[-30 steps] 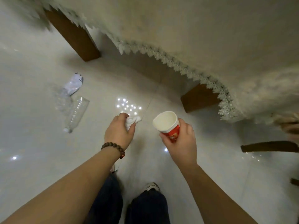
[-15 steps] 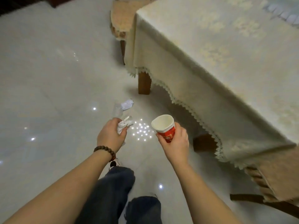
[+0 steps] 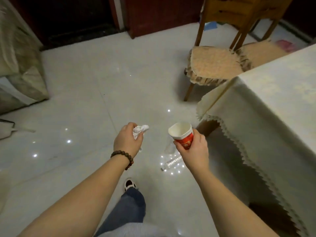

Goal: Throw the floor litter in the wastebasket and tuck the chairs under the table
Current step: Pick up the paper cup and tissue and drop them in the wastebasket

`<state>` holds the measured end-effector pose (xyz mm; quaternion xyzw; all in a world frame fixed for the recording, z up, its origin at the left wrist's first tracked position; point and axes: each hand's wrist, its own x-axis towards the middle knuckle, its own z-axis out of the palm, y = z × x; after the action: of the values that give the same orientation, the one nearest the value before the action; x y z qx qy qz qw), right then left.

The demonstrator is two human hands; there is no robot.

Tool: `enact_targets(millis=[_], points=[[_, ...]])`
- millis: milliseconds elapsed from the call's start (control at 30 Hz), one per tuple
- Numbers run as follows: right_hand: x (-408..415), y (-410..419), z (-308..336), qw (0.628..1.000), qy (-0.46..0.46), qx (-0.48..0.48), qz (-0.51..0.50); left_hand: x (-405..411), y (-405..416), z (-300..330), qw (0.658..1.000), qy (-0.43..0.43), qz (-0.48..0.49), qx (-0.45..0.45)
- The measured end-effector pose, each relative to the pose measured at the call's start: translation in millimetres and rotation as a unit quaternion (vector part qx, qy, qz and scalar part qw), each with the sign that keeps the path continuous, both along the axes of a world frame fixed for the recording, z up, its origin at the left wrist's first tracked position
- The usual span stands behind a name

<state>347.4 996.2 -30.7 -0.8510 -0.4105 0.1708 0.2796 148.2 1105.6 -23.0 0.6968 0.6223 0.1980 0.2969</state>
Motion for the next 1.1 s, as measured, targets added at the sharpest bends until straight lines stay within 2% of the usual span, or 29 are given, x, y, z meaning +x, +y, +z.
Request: enact_targets(millis=[233, 467, 633, 800, 1100], points=[[-50.9, 150.8, 25.1, 0.999, -0.009, 0.037, 0.029, -62.1, 144.3, 29.4, 1.000, 0.006, 0.012, 0.017], [-37.0, 263.3, 29.4, 0.998, -0.037, 0.031, 0.029, -50.7, 258.3, 33.6, 1.000, -0.013, 0.007, 0.020], [-6.9, 357.1, 18.7, 0.999, -0.033, 0.026, 0.024, -18.1, 355.0, 21.4, 1.000, -0.015, -0.015, 0.023], [44.3, 482.2, 8.8, 0.999, -0.039, 0.028, 0.018, 32.2, 491.8, 15.1, 0.999, 0.002, -0.034, 0.024], [158.4, 707.3, 46.1, 0.998, -0.044, 0.038, -0.018, 155.6, 719.9, 52.7, 0.999, -0.024, -0.043, 0.023]])
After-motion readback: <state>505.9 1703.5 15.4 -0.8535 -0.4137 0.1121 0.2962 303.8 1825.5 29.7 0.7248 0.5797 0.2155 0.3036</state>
